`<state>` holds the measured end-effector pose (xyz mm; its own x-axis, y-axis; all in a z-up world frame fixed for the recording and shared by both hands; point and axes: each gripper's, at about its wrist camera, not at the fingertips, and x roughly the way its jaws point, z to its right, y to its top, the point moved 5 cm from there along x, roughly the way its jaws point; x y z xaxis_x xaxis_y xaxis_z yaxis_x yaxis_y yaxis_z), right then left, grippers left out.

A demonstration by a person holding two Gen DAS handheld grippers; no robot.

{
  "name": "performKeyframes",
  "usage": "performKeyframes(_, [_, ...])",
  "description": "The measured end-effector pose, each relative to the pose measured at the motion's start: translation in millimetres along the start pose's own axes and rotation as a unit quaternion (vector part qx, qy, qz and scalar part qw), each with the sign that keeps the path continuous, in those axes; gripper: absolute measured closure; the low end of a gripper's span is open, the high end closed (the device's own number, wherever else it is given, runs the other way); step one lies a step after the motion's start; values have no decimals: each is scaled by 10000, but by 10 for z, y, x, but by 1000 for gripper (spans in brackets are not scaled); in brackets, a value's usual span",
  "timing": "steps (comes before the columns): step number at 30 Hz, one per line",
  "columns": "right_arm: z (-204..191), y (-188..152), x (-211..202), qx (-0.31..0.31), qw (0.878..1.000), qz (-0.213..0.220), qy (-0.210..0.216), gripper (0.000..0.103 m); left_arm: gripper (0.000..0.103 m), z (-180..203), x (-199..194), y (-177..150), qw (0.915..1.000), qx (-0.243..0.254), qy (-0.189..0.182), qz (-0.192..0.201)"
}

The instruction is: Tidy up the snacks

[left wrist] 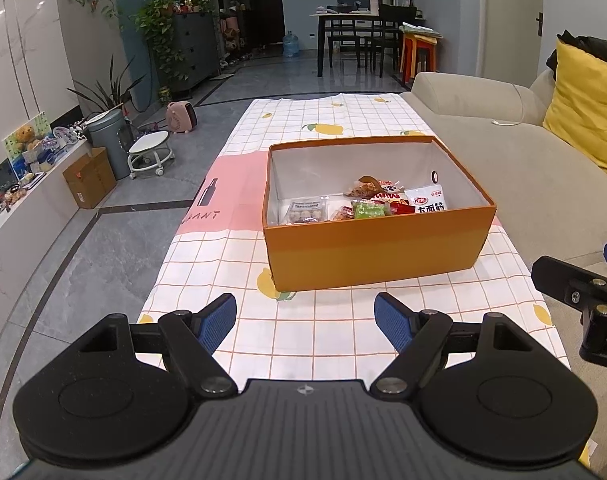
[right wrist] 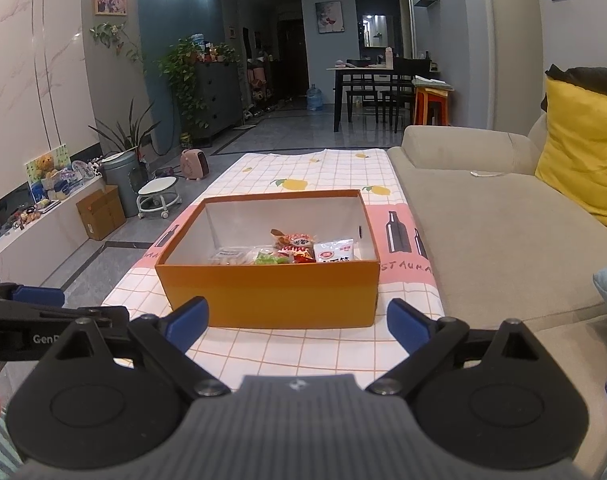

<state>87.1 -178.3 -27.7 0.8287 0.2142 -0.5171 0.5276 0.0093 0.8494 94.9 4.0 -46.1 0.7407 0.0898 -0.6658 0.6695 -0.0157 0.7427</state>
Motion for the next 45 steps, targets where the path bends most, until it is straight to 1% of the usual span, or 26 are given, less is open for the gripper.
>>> performKeyframes(17, [-28,-7,-34,-95,9999,61,26,10,11,-22,-15,10,10000,5,-6,-20])
performKeyframes(28, [-35,-45,-5,-96,9999,10,41,10,11,-10,-20,-10,10000,20,-9,-56])
performKeyframes(45, [-46,-55,4,-96,9999,-22,54,9,12,3,-58,3,10000,50,15,50])
